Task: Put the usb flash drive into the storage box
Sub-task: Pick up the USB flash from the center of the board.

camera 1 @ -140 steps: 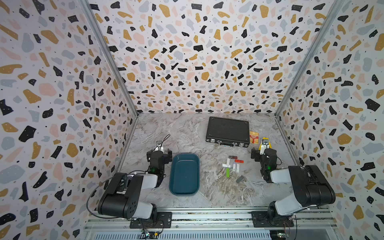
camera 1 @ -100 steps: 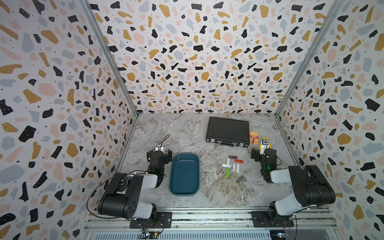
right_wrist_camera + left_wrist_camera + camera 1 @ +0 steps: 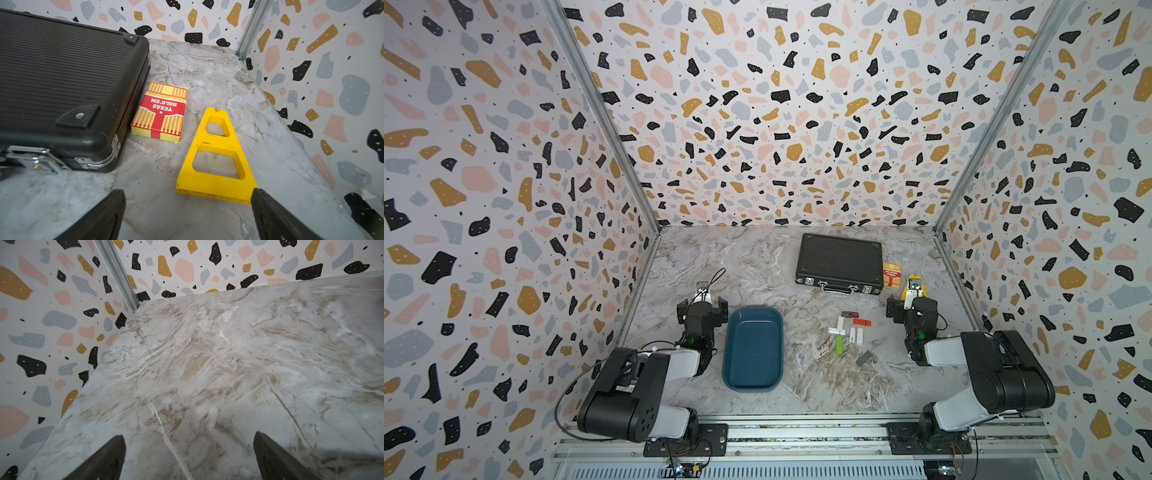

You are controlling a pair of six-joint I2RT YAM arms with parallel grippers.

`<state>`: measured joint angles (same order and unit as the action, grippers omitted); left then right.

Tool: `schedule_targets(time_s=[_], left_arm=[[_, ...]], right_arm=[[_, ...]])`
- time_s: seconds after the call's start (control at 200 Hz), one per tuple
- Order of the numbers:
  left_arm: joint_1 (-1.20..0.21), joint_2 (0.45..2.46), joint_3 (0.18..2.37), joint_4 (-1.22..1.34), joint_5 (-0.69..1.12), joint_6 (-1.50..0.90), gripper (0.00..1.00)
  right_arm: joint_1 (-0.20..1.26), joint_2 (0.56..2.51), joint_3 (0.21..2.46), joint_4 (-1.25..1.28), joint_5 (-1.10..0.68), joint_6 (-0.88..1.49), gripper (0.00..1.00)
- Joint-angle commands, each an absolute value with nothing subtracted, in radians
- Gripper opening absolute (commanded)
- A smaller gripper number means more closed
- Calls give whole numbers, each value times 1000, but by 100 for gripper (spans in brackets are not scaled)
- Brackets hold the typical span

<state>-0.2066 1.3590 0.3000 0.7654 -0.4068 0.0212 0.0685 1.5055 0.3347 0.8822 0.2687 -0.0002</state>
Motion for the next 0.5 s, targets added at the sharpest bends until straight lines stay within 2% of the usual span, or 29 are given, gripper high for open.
schedule_targets(time_s=[0.0, 0.115, 0.235, 0.31, 0.38, 0.496], left_arm=[[-316, 1179, 412, 535, -533, 99, 100], [-361, 963, 503, 284, -500, -158, 100], [-358, 757, 608, -68, -482, -425, 100], [-354, 638, 665, -314, -512, -595, 100], [-346, 533, 691, -447, -389, -571, 100], [-346, 435, 736, -652, -163, -524, 94]], right_arm=[[97, 1328, 371, 714, 389, 2, 100], [105, 1099, 509, 298, 439, 207, 100], [107, 992, 611, -10, 169, 408, 86], [117, 991, 677, -240, 27, 482, 83], [134, 1009, 722, -401, -132, 477, 77], [239, 1057, 754, -610, -239, 418, 74]])
